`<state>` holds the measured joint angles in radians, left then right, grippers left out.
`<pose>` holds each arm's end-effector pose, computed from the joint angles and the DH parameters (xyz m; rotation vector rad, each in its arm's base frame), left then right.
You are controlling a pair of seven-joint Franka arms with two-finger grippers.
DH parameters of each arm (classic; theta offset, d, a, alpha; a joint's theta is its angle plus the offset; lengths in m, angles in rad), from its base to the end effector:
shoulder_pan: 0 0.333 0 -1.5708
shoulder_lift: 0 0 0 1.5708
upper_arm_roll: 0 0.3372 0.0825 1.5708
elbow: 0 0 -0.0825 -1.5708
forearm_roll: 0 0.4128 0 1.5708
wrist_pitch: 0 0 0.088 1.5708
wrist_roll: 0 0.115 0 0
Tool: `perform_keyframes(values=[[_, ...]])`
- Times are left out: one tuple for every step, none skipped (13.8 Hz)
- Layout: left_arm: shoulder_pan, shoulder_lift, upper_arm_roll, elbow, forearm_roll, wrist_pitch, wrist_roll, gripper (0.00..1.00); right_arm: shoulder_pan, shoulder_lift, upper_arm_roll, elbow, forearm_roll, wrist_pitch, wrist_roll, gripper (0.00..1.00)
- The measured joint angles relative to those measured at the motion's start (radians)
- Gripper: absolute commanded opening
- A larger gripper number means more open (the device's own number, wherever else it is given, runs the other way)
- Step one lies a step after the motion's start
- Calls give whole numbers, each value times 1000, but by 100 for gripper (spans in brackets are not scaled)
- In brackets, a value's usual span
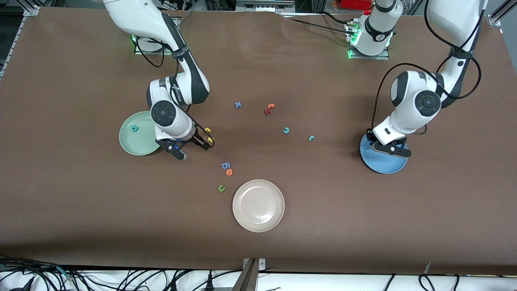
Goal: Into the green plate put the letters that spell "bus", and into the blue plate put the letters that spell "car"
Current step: 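Grasp the yellow s with the right gripper while the left gripper reaches teal j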
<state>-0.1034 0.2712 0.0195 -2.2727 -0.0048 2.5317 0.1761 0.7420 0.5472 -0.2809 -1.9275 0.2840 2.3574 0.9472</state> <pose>0.5550 -0.0465 0.2249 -3.1138 0.4019 0.0192 0.5716 0.2953 0.1927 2.9474 -1.0164 -0.1450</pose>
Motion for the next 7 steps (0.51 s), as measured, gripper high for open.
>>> perform_keyframes(values=[[14,-8,0,-12,0,15,33,13,11,10,1,0,13,23,22,97],[26,-13,0,-22,0,27,63,13,21,16,2,0,22,38,36,96],[34,-15,0,-29,0,33,89,13,30,22,2,0,27,52,40,96],[41,-15,0,-34,0,37,109,13,38,28,2,0,28,67,42,96],[48,-16,0,-35,0,39,127,13,48,39,2,0,29,89,46,95],[52,-16,0,-35,0,40,142,15,56,51,3,0,33,109,48,94],[55,-16,0,-35,0,41,153,17,63,62,3,0,39,123,49,93]])
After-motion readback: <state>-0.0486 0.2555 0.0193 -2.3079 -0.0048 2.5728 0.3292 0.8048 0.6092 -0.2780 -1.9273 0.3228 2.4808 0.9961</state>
